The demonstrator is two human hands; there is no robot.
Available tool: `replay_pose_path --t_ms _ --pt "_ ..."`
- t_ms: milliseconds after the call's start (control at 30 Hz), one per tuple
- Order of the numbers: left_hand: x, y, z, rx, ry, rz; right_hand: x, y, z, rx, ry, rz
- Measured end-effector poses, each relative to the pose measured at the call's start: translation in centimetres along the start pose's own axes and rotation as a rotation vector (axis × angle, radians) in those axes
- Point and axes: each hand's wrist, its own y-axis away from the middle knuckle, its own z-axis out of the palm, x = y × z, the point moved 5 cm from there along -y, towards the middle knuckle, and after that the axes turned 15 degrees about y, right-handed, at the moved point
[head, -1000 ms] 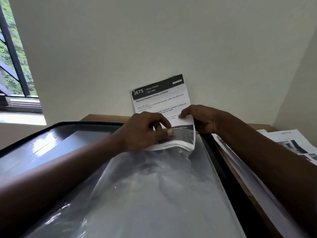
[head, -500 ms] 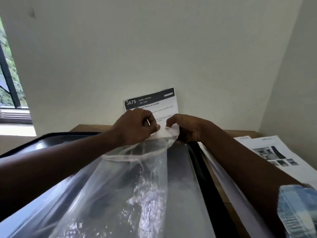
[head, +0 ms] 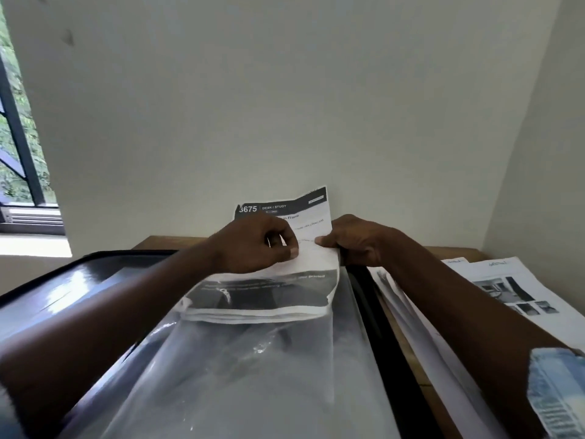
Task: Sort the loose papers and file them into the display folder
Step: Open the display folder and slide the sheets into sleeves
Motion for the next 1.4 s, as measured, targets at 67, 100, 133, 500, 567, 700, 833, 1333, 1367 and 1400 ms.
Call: replay_pose_path --t_ms 67,100,133,500,567,700,833,1333,1367,1400 --pt "-0.4 -0.1 -0.7 -0.076 -0.048 -0.046 0.0 0.0 -0.1 0.002 -0.039 -0.013" --pt "-0.7 -0.1 -0.9 -0.080 -0.081 -0.064 0.1 0.0 -0.1 0.017 -0.076 -0.011" --pt "-1.1 0.0 -1.1 -0.063 -0.096 -0.073 0.2 -0.2 0.1 0.038 -0.114 -0.013" --pt "-1.8 -0.1 -0.5 0.067 -0.184 -0.053 -1.2 0.4 1.2 0.108 -0.291 -0.012" --pt "-1.9 -0.2 -0.6 -0.067 -0.148 -0.059 -0.9 0.4 1.1 0.122 -0.247 0.001" --pt "-2.7 0.1 -1.5 -0.183 -0.147 -0.125 0.2 -0.3 1.1 0.270 -0.236 -0.013" --pt "-4.2 0.1 -3.0 -0.181 -0.175 -0.209 0.1 -0.1 0.8 0.381 -0.156 -0.103" --pt "-7.8 1.1 -4.4 -0.047 0.006 -0.110 0.3 -0.6 0.4 0.061 0.078 -0.052" --pt "-7.6 1.1 -4.2 -0.038 0.001 -0.094 0.2 -0.7 0.1 0.145 0.244 -0.045" --pt "-7.5 1.1 -4.0 -0.042 -0.007 -0.082 0.0 -0.7 -0.2 0.256 0.454 -0.060"
